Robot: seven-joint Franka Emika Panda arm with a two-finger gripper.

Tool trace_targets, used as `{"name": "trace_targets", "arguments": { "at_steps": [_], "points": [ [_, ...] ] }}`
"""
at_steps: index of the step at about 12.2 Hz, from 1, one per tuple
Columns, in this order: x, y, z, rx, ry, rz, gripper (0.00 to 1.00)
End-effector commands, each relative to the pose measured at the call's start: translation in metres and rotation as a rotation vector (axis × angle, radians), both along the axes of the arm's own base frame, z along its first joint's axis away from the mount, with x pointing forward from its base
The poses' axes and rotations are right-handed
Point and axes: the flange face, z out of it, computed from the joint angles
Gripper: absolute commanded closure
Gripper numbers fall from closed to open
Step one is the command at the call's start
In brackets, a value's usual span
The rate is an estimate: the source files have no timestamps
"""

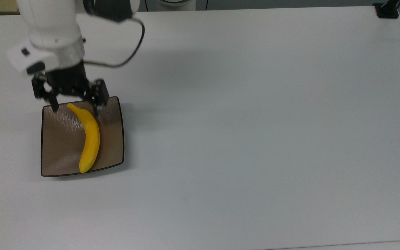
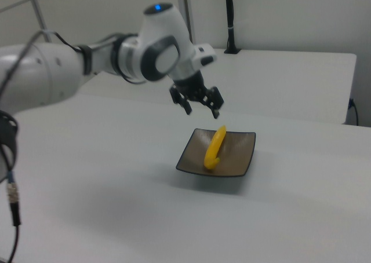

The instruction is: Bananas placed on a ceramic plate

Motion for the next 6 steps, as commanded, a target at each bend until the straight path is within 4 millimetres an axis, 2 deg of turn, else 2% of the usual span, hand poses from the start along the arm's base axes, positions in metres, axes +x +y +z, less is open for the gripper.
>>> {"name": "trace_targets", "arguments": {
  "at_steps": [1, 3, 4, 6],
  "points": [
    [-0.078, 0.041, 0.086, 0.006, 0.142, 0.011, 0.00],
    [-0.121, 0.075, 0.134, 0.099, 0.207, 0.036, 0.00],
    [-0.139, 0.086, 0.150, 0.124, 0.235, 0.048, 0.00],
    [-0.170, 0.125, 0.164, 0.135, 0.301, 0.091, 0.00]
  ]
}}
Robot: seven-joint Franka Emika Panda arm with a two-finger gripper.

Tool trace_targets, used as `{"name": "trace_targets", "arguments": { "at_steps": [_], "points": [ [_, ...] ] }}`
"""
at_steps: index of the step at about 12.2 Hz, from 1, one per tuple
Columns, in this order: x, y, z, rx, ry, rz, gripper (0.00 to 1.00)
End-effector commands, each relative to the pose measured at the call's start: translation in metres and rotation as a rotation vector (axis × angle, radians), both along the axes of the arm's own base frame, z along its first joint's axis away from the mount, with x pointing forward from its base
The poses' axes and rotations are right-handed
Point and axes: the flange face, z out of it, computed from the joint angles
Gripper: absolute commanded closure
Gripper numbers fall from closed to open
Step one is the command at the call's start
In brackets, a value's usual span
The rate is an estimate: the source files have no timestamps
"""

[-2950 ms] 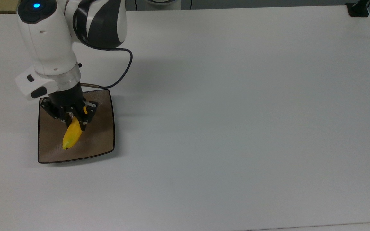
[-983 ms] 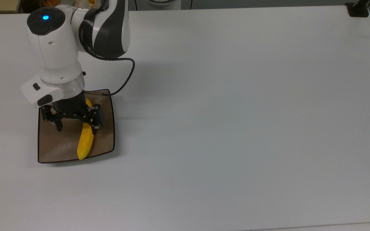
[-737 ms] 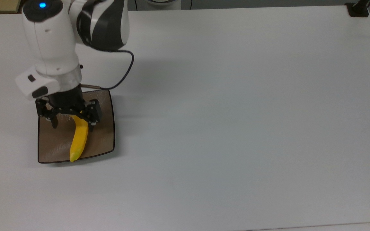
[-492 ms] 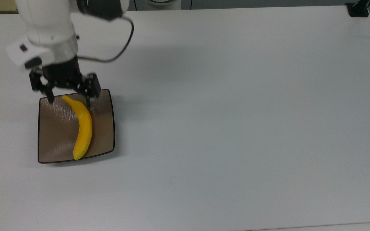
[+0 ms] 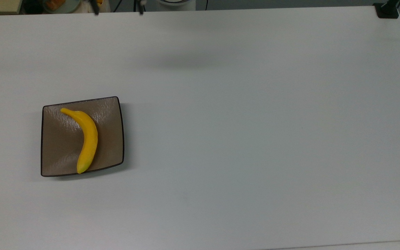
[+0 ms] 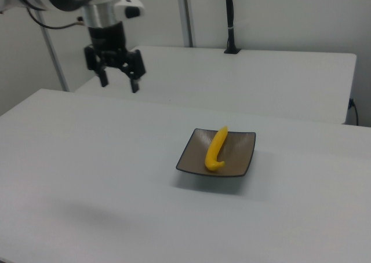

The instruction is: Bananas placed on a ceramic plate

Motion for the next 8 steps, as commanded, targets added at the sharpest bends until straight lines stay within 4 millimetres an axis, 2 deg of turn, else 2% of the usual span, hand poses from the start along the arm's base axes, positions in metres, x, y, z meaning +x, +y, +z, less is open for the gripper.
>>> {"name": "trace_targets", "arguments": {
  "at_steps": [1, 3, 4, 6, 8],
  "points": [
    [-0.046, 0.048, 0.007, 0.019, 0.059, 0.001, 0.00],
    [-0.046, 0.082, -0.002, 0.018, 0.056, 0.032, 0.00],
    [-0.040, 0.089, -0.016, 0.021, 0.025, 0.039, 0.00],
    [-0.031, 0.098, -0.032, 0.026, -0.019, 0.048, 0.00],
    [-0.028, 0.098, -0.035, 0.025, -0.023, 0.049, 0.00]
  ]
}}
